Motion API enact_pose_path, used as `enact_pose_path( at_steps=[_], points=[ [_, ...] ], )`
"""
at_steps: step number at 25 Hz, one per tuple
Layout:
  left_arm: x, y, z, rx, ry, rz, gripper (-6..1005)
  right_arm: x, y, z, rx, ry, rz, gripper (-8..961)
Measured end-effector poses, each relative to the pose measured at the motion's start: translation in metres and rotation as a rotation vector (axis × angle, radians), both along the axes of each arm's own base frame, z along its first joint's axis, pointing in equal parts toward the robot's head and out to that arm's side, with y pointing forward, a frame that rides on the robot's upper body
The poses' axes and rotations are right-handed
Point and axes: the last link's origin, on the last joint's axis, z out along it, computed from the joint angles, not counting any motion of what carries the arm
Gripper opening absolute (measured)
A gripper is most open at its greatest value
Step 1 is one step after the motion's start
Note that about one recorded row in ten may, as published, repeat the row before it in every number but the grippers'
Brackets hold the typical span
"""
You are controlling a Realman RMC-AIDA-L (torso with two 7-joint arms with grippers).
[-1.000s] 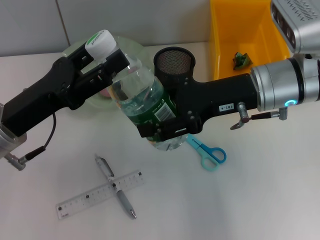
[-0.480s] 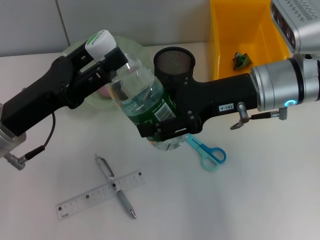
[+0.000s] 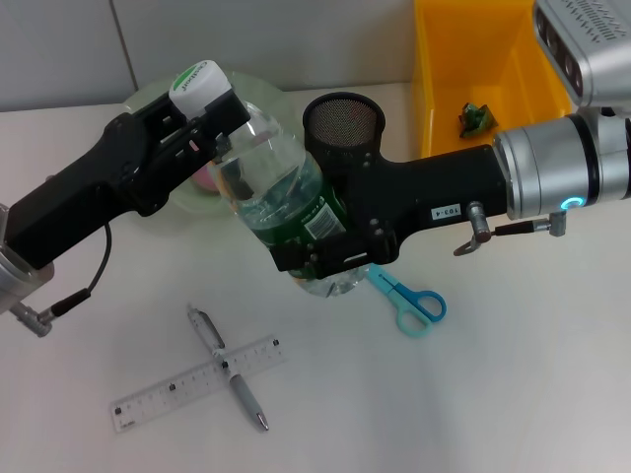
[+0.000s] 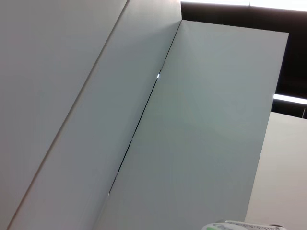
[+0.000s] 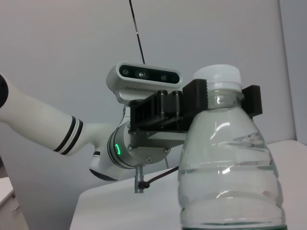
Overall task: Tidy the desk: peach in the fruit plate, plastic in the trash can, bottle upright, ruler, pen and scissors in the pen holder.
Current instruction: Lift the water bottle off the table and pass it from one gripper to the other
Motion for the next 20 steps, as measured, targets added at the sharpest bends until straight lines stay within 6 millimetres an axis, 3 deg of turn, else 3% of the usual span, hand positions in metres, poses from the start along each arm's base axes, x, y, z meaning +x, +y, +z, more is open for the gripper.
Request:
enact_pose_path(
  at_steps=[9, 20],
  points=[
    [0.0003, -0.0006, 0.0003, -0.001, -0.008, -0.001, 435, -0.0017, -0.0011, 0.0003, -0.015, 0.005, 0.000, 771],
    [-0.0012, -0.0016, 0.0013, -0.006, -0.014, 0.005, 435, -0.0028, -0.0015, 0.0018, -0.012, 0.016, 0.004, 770]
  ],
)
